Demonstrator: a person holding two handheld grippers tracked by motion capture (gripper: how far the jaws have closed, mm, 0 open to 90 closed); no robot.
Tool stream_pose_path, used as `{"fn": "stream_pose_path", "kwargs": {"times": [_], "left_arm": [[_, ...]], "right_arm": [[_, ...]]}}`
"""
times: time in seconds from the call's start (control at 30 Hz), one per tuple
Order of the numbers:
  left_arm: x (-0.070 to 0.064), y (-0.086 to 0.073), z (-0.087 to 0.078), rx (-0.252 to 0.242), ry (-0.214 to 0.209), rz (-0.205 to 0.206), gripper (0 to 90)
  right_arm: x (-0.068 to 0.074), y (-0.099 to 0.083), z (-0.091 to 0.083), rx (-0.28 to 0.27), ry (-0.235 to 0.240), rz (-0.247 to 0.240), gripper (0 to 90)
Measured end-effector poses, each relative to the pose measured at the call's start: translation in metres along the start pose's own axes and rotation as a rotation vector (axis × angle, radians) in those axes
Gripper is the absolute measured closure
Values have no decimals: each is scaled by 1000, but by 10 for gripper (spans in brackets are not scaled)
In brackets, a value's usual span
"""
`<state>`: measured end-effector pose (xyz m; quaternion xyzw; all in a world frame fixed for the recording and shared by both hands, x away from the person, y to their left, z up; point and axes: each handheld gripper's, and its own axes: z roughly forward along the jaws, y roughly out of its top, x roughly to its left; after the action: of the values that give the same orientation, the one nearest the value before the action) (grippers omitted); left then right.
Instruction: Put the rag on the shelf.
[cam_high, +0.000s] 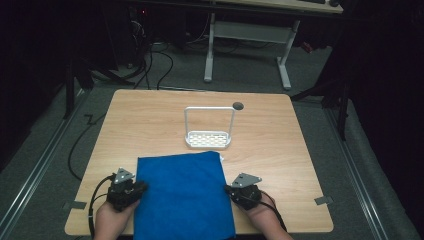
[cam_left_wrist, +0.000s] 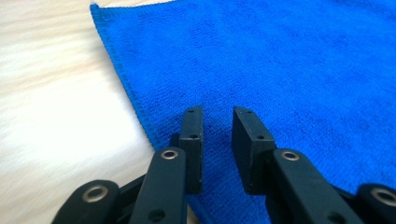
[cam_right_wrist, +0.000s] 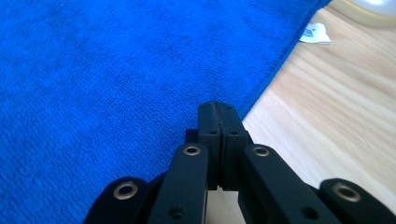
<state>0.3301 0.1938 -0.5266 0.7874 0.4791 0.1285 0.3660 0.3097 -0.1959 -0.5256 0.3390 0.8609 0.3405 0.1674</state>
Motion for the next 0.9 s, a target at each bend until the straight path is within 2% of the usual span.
{"fn": "stream_pose_path", "kwargs": {"times": [0.1, 0.13, 0.23, 0.33, 0.57, 0.67, 0.77, 0.8, 0.9], "left_arm": [[-11, 12, 14, 4, -10, 39, 748], [-17, 17, 21, 5, -17, 63, 748], [-26, 25, 30, 9, -38, 90, 748], [-33, 31, 38, 4, -60, 102, 749], [-43, 38, 47, 3, -76, 134, 749], [-43, 38, 48, 3, -77, 133, 735], [-40, 37, 44, -9, -56, 134, 712], [-36, 36, 41, -27, -53, 112, 699], [-27, 34, 36, -61, -45, 75, 655]], "right_arm": [[-4, -7, -7, 0, -23, 8, 900], [-9, -13, -12, 0, -39, 32, 900], [-16, -21, -19, 2, -63, 62, 900], [-22, -27, -25, 3, -84, 85, 900], [-26, -37, -36, 7, -115, 115, 900], [-27, -38, -37, 6, -116, 120, 899], [-27, -38, -39, -17, -108, 128, 880], [-30, -37, -43, -55, -113, 150, 865], [-35, -37, -45, -72, -127, 168, 840]]}}
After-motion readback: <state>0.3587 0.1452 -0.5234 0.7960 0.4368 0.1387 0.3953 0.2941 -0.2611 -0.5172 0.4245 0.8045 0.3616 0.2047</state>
